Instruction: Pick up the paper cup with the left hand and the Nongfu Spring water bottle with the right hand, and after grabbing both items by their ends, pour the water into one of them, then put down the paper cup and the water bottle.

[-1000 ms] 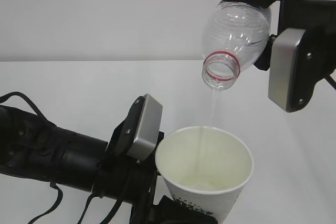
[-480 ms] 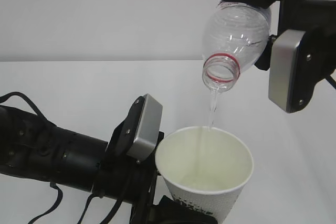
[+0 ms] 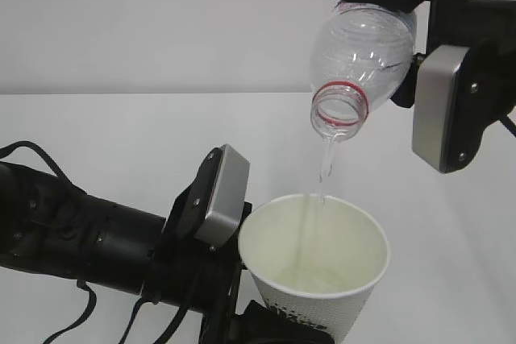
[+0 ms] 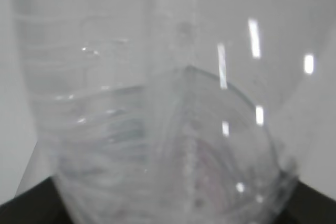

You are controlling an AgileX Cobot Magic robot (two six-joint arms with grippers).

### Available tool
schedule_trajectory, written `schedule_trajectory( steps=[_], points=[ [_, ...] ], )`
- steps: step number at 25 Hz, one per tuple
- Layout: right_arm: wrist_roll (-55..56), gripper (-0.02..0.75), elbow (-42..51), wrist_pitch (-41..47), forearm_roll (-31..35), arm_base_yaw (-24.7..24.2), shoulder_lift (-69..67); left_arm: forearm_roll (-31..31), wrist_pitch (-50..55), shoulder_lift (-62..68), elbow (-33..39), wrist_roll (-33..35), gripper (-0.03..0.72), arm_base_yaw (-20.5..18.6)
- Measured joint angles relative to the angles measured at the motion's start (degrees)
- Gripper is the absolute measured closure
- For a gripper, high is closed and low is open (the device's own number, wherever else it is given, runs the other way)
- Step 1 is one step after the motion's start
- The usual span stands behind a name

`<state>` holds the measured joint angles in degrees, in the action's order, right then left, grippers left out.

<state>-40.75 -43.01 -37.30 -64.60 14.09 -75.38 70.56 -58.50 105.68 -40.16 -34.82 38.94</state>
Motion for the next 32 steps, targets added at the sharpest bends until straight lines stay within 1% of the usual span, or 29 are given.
schedule_trajectory(
  steps=[15, 21, 32],
  points=[
    [0.0, 0.253, -0.1, 0.0, 0.1, 0.0, 0.0, 0.0, 0.0, 0.0, 0.0, -0.1, 0.175, 0.0],
    [0.0, 0.253, -0.1, 0.0, 0.2, 0.0, 0.0, -1.7, 0.0, 0.0, 0.0, -0.1, 0.175, 0.0],
    [-0.1, 0.253, -0.1, 0.0, 0.2, 0.0, 0.0, -1.9, 0.0, 0.0, 0.0, -0.1, 0.175, 0.0]
  ],
)
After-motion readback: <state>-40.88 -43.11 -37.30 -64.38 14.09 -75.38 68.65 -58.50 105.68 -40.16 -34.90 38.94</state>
